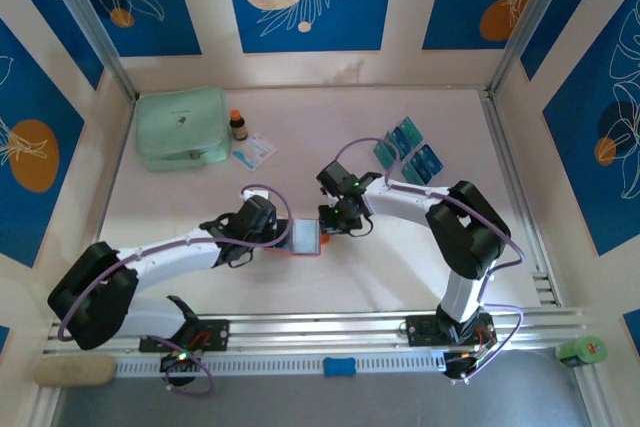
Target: Put the credit cards into the card holder
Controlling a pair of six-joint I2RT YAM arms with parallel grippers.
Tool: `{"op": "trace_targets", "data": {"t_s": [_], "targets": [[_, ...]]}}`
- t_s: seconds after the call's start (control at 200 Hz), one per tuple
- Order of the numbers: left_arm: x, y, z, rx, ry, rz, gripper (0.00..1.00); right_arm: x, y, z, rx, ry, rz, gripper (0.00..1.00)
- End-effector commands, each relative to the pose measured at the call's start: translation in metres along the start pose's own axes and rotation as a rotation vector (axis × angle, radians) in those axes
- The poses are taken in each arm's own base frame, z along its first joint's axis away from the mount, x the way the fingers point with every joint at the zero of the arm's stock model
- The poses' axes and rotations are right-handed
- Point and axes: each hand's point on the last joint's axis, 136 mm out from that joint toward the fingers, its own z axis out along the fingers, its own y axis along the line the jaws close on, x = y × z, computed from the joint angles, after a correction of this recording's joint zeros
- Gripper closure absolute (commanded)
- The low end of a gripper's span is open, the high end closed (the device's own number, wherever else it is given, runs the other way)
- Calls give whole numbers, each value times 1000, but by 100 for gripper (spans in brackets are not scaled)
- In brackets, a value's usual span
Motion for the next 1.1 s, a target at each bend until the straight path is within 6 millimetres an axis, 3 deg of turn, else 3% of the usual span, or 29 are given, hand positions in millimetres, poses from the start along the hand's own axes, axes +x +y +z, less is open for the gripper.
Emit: {"op": "trace_targets", "data": {"t_s": [0.0, 0.25, 0.425, 0.605, 0.87, 1.095], "targets": [[-12, -3, -3, 11, -22, -10, 4, 1, -11, -9, 27, -13, 0, 95], [-11, -4, -2, 17, -21, -10, 3, 4, -33, -19, 35, -23, 30, 97], [-9, -5, 0, 21, -16, -11, 3, 4, -29, -27, 12, -20, 20, 75], [-11, -5, 0, 21, -18, -10, 3, -16, -30, -59, 20, -92, -1, 70], [-18, -10, -4, 38, -31, -9, 3, -61, -89, -117, 114, -232, 90, 66], [-26, -14, -9, 53, -47, -12, 2, -81, -130, -153, 188, -309, 149, 62]]}}
